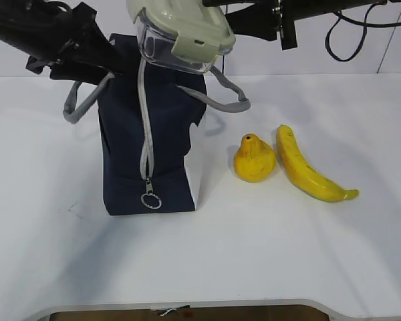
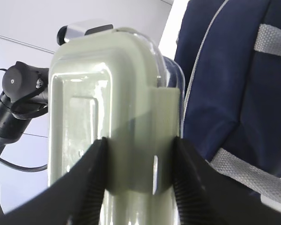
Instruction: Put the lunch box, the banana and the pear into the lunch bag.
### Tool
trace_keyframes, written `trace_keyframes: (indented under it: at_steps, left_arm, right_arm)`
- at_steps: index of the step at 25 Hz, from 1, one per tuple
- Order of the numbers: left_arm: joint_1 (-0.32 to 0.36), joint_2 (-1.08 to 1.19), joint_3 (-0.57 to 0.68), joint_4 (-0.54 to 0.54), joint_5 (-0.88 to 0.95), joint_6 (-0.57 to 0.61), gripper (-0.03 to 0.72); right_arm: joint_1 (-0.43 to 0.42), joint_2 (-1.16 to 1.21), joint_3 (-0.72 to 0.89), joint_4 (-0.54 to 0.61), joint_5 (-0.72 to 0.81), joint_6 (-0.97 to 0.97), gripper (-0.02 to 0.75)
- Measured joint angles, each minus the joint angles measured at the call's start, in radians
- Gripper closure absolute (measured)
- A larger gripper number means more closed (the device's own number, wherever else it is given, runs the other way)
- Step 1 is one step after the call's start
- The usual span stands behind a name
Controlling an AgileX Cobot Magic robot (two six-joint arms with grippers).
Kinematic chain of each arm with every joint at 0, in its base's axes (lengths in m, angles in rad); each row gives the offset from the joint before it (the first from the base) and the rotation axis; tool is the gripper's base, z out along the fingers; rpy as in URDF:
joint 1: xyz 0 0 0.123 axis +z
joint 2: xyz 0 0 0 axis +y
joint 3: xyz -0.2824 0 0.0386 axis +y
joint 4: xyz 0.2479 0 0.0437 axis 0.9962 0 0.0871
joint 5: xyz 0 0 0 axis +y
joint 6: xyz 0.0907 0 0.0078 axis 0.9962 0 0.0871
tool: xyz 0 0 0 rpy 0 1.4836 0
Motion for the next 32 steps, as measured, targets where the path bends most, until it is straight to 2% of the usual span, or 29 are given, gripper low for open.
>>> trace_keyframes:
  at_steps: [1, 4, 6, 12, 24, 32]
  left_arm:
    - [0.0, 0.0, -0.002, 0.0, 0.0, 0.0, 0.394]
    - [0.0, 0.0, -0.012, 0.0, 0.007, 0.0, 0.606]
    - [0.0, 0.0, -0.021, 0.004, 0.02, 0.0, 0.657]
    - [0.0, 0.0, -0.068, 0.006, 0.069, 0.0, 0.674]
    - [0.0, -0.017, -0.07, -0.006, 0.099, 0.0, 0.676]
    - [0.0, -0.052, -0.07, -0.022, 0.103, 0.018, 0.676]
  right_arm:
    - [0.0, 0.0, 0.0, 0.0, 0.0, 0.0, 0.4]
    - [0.002, 0.0, 0.0, 0.0, 0.0, 0.0, 0.4]
    - [0.011, 0.0, 0.0, 0.0, -0.009, -0.002, 0.4]
    - [0.033, 0.009, 0.0, 0.0, -0.071, -0.015, 0.4]
    - [0.036, 0.106, 0.0, -0.001, -0.135, -0.019, 0.4]
    - [0.036, 0.115, 0.0, -0.187, -0.216, -0.019, 0.4]
